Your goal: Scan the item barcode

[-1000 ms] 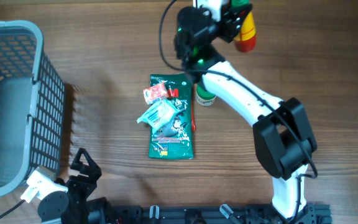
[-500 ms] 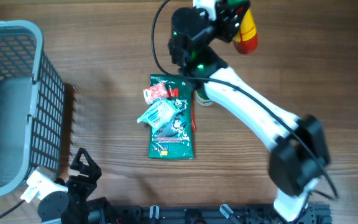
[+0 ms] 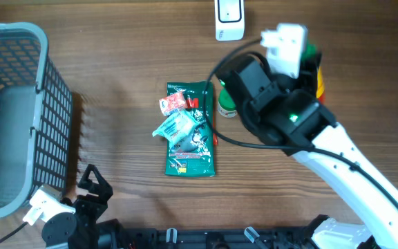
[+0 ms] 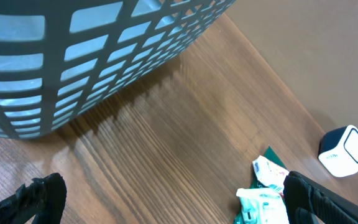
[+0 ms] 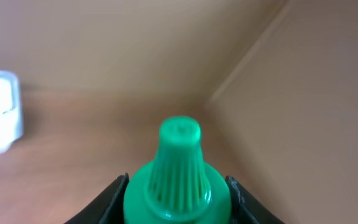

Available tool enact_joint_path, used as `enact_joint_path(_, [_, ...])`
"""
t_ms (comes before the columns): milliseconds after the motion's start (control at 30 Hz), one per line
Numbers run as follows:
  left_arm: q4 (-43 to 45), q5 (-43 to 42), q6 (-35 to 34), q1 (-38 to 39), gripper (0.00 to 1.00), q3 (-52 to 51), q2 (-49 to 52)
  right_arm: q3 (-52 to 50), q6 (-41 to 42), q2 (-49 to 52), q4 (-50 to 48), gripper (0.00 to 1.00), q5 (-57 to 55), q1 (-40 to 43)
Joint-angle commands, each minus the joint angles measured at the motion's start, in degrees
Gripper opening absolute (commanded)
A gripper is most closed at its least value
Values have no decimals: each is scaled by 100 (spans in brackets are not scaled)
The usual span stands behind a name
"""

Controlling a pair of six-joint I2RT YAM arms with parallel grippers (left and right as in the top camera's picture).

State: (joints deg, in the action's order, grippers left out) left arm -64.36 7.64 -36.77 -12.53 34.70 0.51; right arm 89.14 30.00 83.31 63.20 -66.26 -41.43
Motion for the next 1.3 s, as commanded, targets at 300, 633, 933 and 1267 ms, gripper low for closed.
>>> enact_joint_path(300, [4,74,-35,-11,100,-15,-13,-1397,2852,153,-621,4,2951,398])
enact_joint_path(633, [4,74,-35,-11,100,-15,-13,-2538,2828,168,-2328,4,2229,398])
enact_joint_path(933, [4,74,-35,-11,100,-15,-13,-3128,2817,168,-2614,9,1834,409])
enact_joint_path(1267, [4,74,-37,-11,100,-15,-13,-2981,2570,118,-2566,45,2124,409])
